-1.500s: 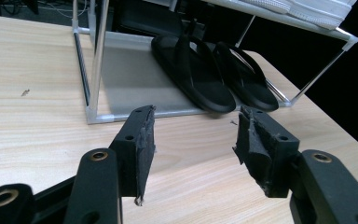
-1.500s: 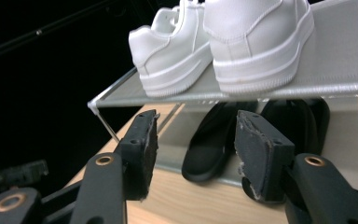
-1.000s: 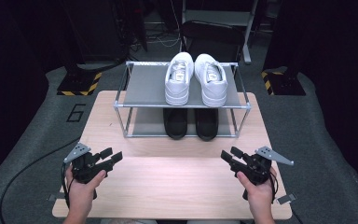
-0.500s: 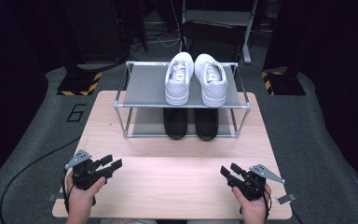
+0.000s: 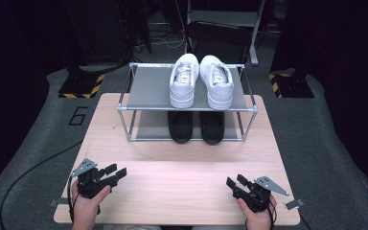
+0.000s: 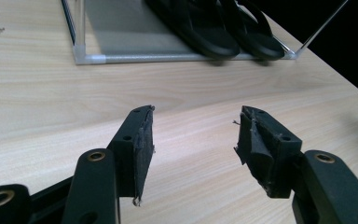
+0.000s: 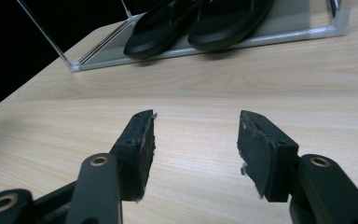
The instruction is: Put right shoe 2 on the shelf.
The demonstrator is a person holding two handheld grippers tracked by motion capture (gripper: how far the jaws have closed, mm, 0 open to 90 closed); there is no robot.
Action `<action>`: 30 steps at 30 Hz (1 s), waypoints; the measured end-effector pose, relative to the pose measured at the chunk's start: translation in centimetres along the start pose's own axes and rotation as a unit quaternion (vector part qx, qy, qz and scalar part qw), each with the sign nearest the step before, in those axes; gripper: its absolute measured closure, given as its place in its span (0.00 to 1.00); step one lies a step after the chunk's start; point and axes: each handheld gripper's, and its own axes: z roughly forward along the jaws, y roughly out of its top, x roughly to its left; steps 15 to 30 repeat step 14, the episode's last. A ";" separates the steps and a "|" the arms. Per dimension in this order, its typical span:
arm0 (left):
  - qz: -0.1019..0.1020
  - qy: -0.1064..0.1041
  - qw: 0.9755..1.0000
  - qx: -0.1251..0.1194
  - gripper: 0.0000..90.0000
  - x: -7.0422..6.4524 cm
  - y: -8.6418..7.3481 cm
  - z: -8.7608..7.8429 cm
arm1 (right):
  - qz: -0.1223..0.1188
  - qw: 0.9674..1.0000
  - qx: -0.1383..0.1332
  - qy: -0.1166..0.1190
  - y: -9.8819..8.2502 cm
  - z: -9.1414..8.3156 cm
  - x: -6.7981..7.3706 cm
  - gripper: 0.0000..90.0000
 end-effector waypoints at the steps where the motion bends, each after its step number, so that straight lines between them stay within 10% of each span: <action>1: -0.001 0.003 1.000 -0.005 0.50 -0.1 -0.2 0.1 | 0.002 1.000 -0.001 -0.001 -0.1 -0.1 -0.1 0.51; 30: -0.002 0.005 1.000 0.009 0.50 0.4 -1.6 0.4 | 0.013 1.000 0.006 -0.001 -0.7 0.2 -0.8 0.51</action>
